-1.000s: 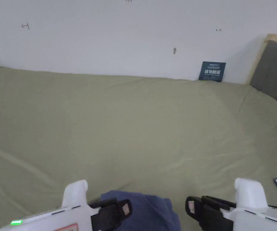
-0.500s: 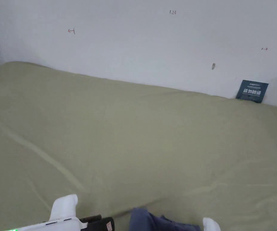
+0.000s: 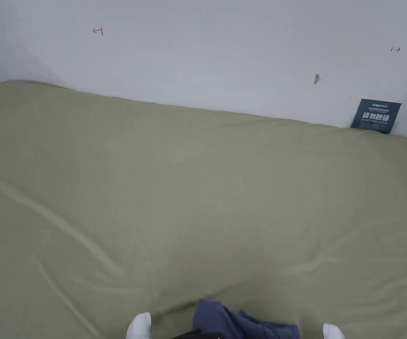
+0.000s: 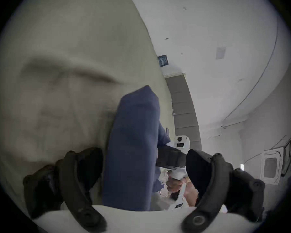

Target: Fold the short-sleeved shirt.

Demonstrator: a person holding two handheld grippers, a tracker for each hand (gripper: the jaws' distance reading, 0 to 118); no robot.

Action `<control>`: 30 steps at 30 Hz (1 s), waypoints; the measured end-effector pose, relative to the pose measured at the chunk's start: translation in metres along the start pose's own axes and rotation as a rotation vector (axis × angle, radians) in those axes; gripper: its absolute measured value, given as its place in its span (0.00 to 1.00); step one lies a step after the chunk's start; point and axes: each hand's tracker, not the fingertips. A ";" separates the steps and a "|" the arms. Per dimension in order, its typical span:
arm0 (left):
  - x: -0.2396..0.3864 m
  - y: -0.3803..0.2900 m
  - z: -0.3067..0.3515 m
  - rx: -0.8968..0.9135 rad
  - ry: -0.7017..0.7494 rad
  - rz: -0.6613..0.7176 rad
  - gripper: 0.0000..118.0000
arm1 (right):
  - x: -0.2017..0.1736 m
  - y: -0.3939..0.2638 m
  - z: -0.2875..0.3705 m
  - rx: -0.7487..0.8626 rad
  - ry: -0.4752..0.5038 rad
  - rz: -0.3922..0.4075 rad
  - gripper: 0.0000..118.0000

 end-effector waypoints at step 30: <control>-0.005 0.188 0.343 0.032 0.461 -0.141 0.21 | -0.140 -0.009 -0.024 0.091 0.158 0.280 0.01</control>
